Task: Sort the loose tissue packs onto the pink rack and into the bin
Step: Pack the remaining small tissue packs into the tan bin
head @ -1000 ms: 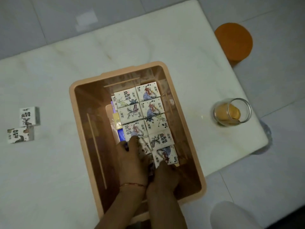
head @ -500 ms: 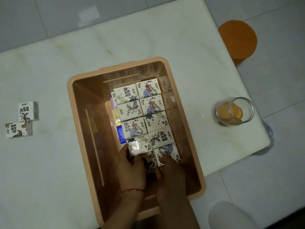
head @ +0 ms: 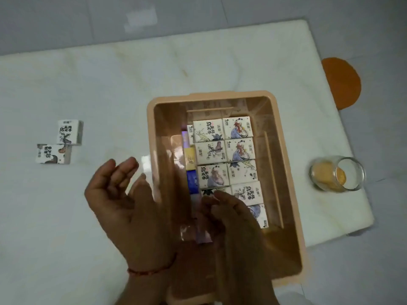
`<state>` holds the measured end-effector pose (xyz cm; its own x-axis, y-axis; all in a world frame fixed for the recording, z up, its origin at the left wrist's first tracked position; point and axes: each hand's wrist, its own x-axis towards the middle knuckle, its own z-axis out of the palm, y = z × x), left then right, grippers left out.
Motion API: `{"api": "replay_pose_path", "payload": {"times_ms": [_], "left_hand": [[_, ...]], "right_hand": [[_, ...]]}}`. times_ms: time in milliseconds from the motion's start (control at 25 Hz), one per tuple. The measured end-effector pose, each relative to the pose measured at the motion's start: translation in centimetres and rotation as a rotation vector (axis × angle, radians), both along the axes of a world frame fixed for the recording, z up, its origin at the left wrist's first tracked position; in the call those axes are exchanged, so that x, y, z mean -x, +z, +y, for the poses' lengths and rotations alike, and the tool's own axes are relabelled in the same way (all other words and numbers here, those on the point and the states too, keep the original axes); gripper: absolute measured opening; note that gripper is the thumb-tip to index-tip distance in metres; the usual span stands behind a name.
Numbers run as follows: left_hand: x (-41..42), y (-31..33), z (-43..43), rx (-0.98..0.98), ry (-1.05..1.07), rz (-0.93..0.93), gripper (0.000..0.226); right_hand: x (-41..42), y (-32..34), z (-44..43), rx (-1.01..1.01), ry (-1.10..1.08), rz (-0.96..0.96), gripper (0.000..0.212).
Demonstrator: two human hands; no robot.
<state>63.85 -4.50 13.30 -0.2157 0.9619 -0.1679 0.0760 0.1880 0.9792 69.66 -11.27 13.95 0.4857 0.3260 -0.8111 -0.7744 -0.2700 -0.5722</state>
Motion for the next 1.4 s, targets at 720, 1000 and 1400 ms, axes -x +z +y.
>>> {"api": "replay_pose_path", "payload": {"times_ms": [720, 1000, 1400], "left_hand": [[25.5, -12.1, 16.0, 0.576, -0.118, 0.44, 0.042], [28.0, -16.1, 11.9, 0.68, -0.245, 0.377, 0.036], [27.7, -17.6, 8.2, 0.539, -0.715, 1.081, 0.074]], "right_hand": [[18.1, -18.2, 29.0, 0.319, 1.817, -1.177, 0.074], [25.1, -19.6, 17.1, 0.202, 1.559, -1.419, 0.051], [20.7, -19.7, 11.8, 0.135, 1.582, -1.392, 0.083]]}}
